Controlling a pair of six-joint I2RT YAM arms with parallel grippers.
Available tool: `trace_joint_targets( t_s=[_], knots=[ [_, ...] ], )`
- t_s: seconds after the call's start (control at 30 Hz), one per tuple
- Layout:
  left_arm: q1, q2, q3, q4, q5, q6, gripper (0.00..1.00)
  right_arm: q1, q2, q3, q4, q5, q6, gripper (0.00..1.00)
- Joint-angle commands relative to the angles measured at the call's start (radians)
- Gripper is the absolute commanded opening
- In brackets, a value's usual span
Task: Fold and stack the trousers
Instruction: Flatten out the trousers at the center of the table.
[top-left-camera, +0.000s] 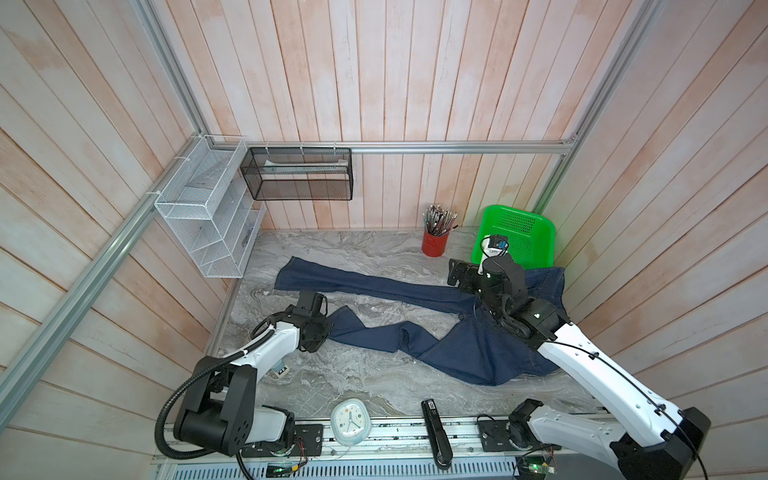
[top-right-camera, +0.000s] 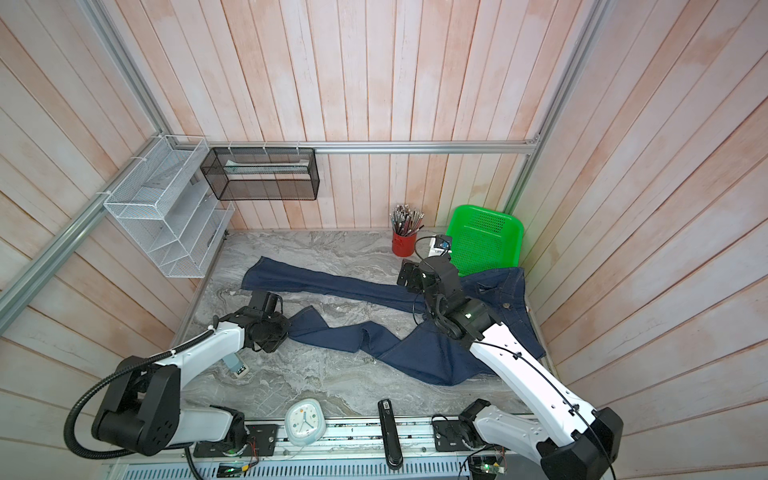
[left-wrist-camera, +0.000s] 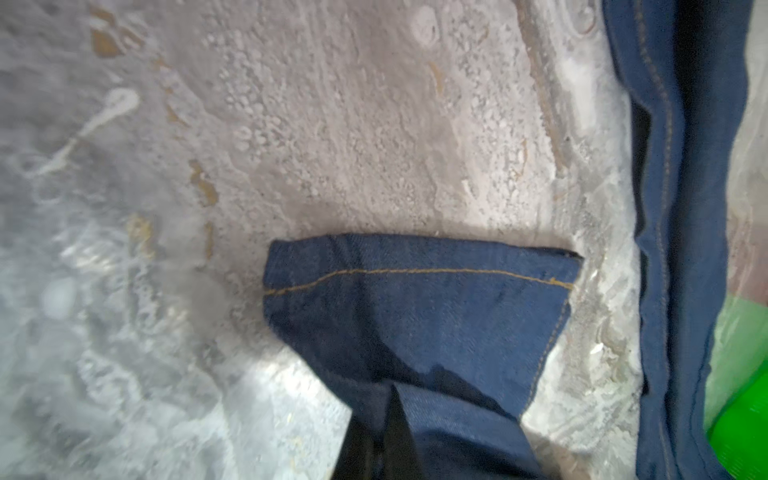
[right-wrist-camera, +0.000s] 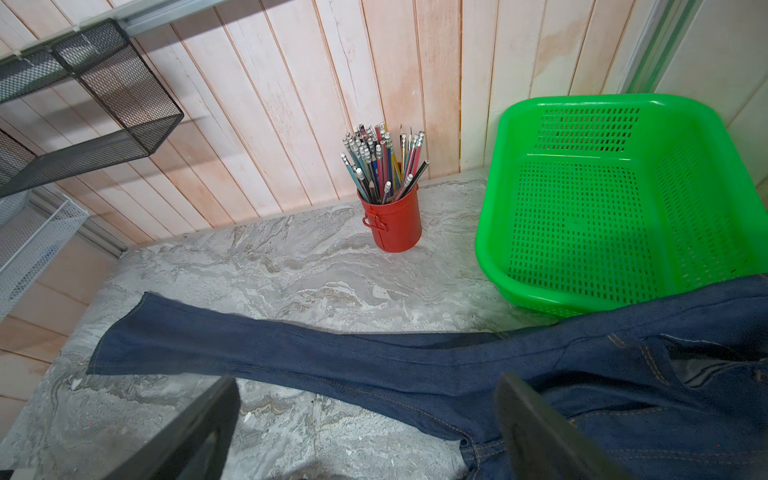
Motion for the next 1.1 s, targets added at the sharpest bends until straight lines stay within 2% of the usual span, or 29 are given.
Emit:
trace_joint_targets(
  t_s=[0.0, 0.1, 0.2, 0.33, 0.43, 0.5, 0.6, 0.67, 0.73, 0.83, 0.93, 1.0, 1.07],
  knots=[
    [-0.016, -0.185, 0.070, -0.196, -0.011, 0.032, 0.00, 0.004, -0.014, -0.019, 0.018, 0.020, -0.019, 0.97],
    [-0.025, -0.303, 0.180, -0.354, 0.001, 0.024, 0.00, 0.005, -0.014, -0.023, 0.032, 0.016, -0.022, 0.97],
    [-0.025, -0.277, 0.302, -0.407, 0.022, 0.024, 0.00, 0.005, -0.013, -0.028, 0.043, 0.012, -0.023, 0.97],
    [-0.018, -0.084, 0.424, -0.294, 0.077, 0.024, 0.12, 0.003, -0.019, -0.041, 0.050, 0.008, -0.023, 0.97],
    [0.004, 0.135, 0.565, -0.248, 0.129, 0.042, 0.23, 0.004, -0.034, -0.049, 0.043, 0.005, -0.020, 0.97],
    [0.025, 0.279, 0.657, -0.228, 0.179, 0.053, 0.34, 0.004, -0.050, -0.052, 0.034, 0.005, -0.019, 0.97],
    [0.047, 0.434, 0.789, -0.269, 0.201, 0.085, 0.47, 0.004, -0.074, -0.059, 0.023, 0.013, -0.017, 0.97],
    [0.049, 0.462, 0.853, -0.323, 0.179, 0.115, 0.52, 0.002, -0.084, -0.062, 0.014, 0.021, -0.015, 0.97],
    [0.046, 0.412, 0.848, -0.342, 0.124, 0.146, 0.55, 0.002, -0.093, -0.065, 0.006, 0.026, -0.012, 0.97],
    [0.042, 0.263, 0.734, -0.371, 0.013, 0.202, 0.58, 0.002, -0.099, -0.082, 0.019, 0.022, -0.005, 0.97],
    [0.012, 0.086, 0.541, -0.367, -0.078, 0.240, 0.58, 0.003, -0.082, -0.094, 0.054, -0.012, -0.012, 0.96],
    [-0.003, -0.026, 0.407, -0.354, -0.100, 0.237, 0.58, 0.009, -0.036, -0.101, 0.104, -0.108, -0.048, 0.91],
    [0.002, -0.127, 0.304, -0.344, -0.115, 0.206, 0.58, 0.076, 0.062, -0.062, 0.110, -0.142, -0.125, 0.89]
  ],
)
